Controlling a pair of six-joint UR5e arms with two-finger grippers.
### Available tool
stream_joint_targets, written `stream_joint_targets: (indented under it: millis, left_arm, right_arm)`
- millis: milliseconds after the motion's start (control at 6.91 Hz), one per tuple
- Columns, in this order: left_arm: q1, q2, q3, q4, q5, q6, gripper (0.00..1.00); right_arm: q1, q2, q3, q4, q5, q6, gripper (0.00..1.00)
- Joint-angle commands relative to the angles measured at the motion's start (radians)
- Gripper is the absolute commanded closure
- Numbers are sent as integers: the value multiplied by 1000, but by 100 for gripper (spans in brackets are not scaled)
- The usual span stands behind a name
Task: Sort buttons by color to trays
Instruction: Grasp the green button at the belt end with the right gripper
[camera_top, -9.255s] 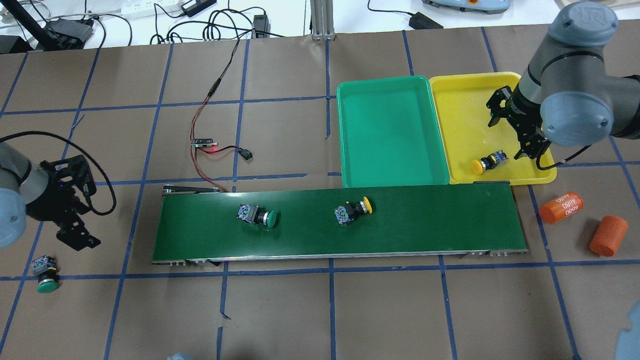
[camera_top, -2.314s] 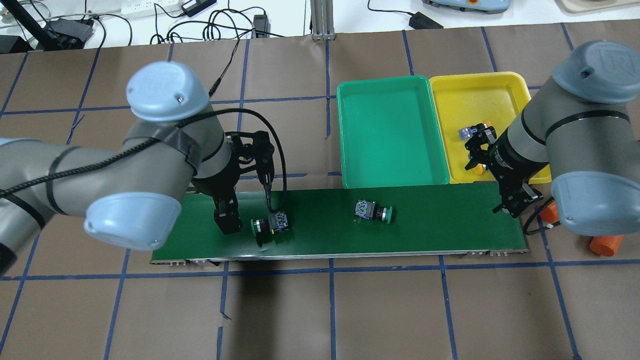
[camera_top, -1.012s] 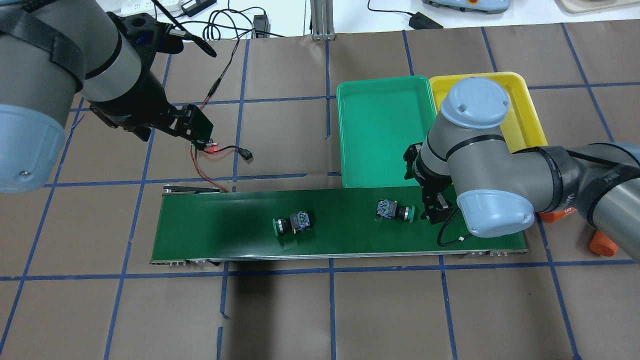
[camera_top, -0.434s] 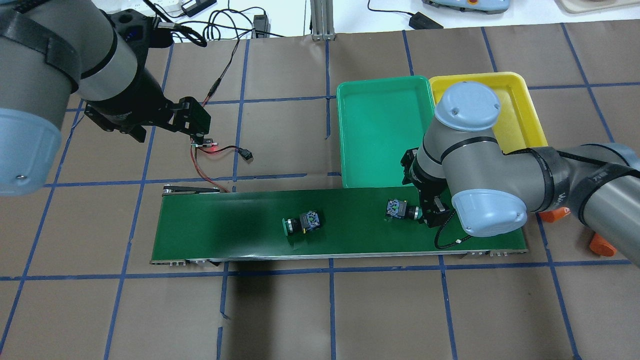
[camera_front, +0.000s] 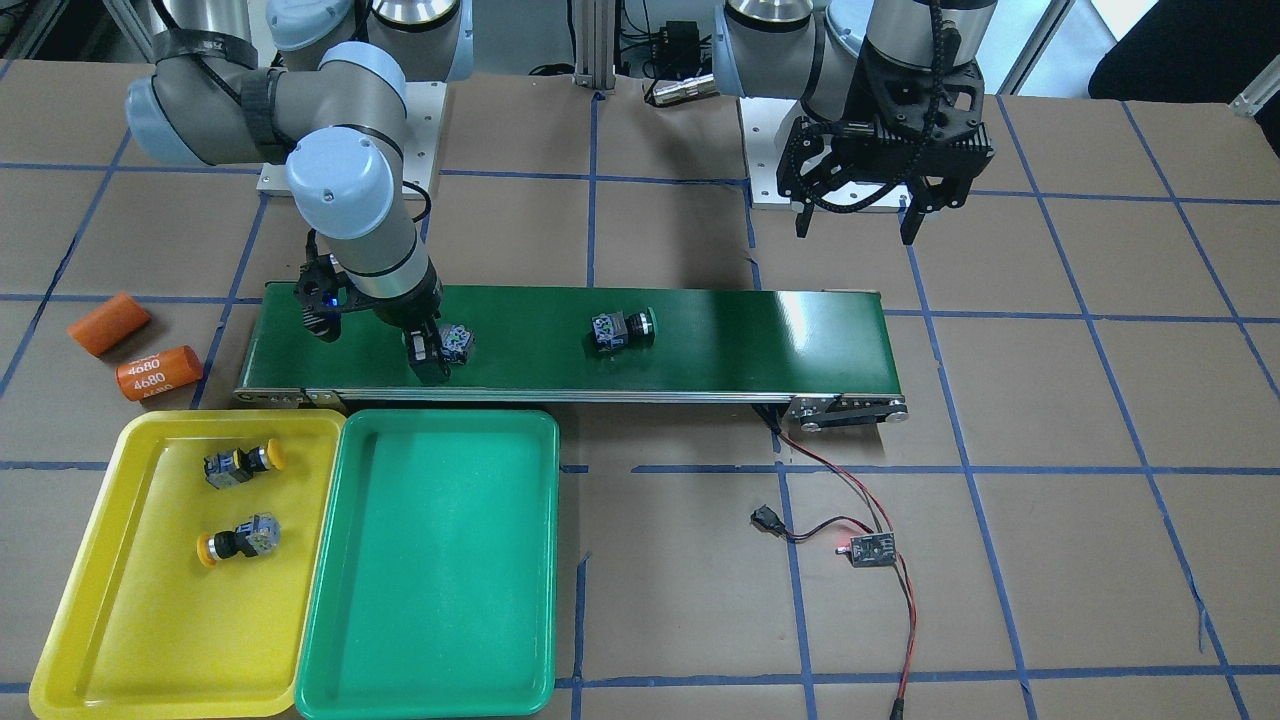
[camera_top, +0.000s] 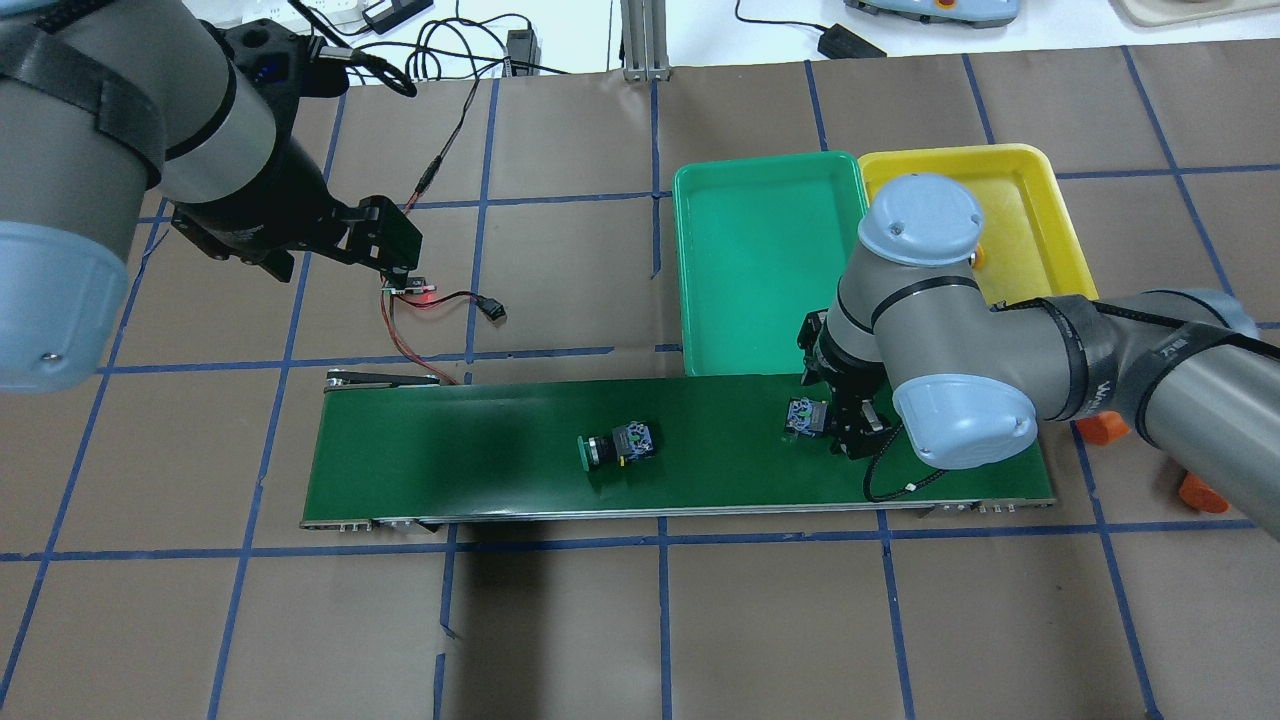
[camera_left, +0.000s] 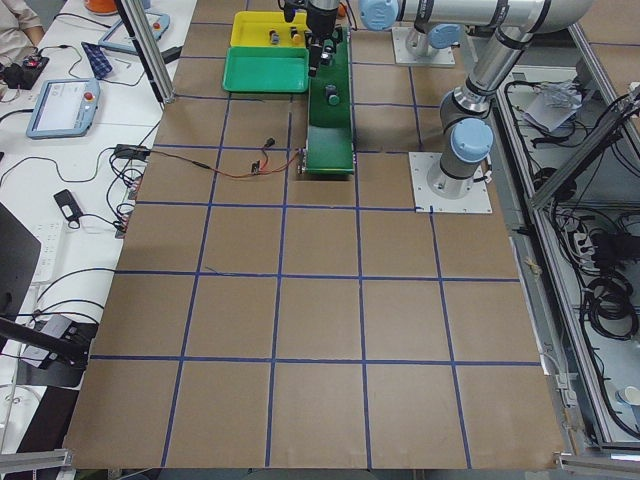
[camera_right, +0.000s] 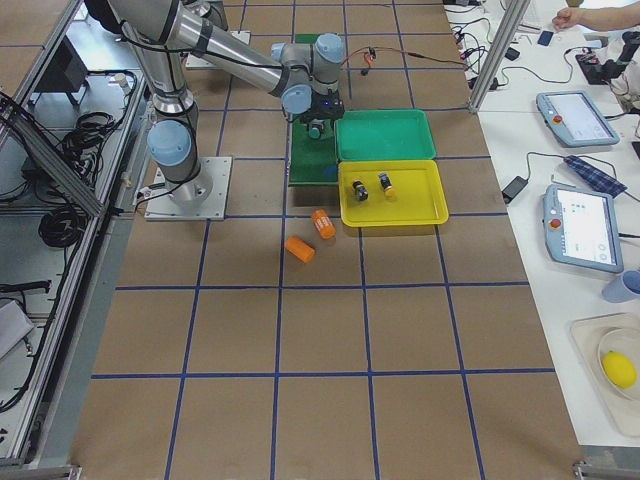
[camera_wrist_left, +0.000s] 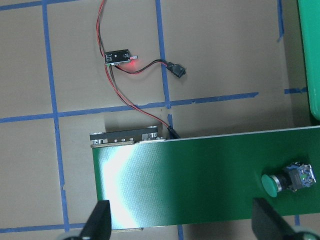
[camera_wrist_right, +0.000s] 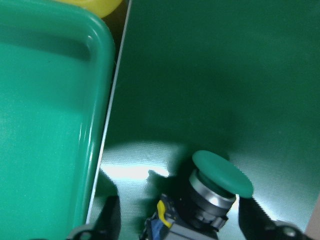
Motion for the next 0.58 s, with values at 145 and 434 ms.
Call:
stream_joint_targets:
  millis: [145, 434]
  left_arm:
    - [9, 1, -5, 9, -1, 14, 0]
    - [11, 1, -3, 9, -9, 16, 0]
  right_arm:
    - [-2, -5, -16, 13, -10, -35, 100]
    - [-15, -10, -69, 12, -15, -85, 100]
